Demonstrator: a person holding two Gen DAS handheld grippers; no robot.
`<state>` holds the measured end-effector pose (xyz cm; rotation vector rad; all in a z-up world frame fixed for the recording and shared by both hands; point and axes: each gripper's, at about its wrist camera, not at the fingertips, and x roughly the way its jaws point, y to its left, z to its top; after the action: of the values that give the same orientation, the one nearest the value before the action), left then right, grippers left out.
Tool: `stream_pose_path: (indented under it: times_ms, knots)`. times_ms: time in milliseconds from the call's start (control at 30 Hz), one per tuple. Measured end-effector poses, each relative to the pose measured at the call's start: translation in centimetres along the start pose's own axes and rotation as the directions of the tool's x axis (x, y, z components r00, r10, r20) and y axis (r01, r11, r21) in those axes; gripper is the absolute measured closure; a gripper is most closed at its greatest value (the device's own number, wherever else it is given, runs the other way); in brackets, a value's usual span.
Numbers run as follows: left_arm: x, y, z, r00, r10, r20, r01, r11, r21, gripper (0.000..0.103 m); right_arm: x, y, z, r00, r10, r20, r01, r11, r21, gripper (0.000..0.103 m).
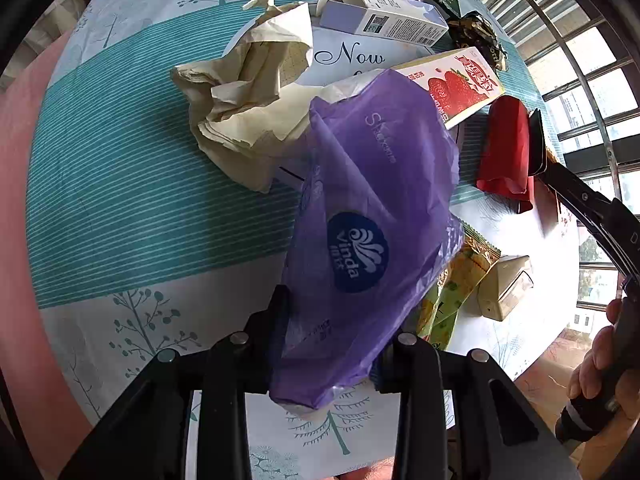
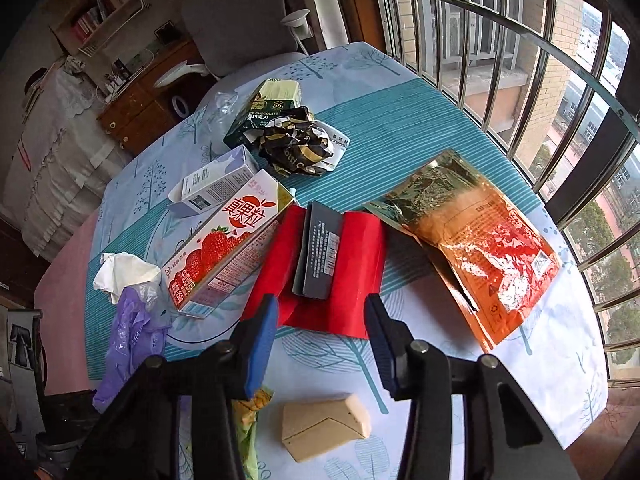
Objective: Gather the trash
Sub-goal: 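Grasp the purple plastic bag with the left tool, then grasp the black card with the right tool while the left tool holds the purple bag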
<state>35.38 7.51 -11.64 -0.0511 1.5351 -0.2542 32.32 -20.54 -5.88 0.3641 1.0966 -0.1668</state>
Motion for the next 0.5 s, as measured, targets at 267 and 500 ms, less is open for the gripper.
stream_pose_path:
  times_ms: [267, 500]
  knots:
    - [0.0, -1.2, -0.2, 1.0, -0.007, 0.001, 0.006, 0.998, 0.062, 0.073, 2.5, 1.7, 0.1, 0.995, -0.102, 0.001, 0.102, 0.991, -0.082, 0.084]
    - [0.0, -0.7, 0.5, 1.0, -0.011, -0.001, 0.011, 0.999, 0.052, 0.073, 1.4, 2.8, -0.2, 0.975, -0.201, 0.093, 0.214, 0.964, -0.158, 0.099]
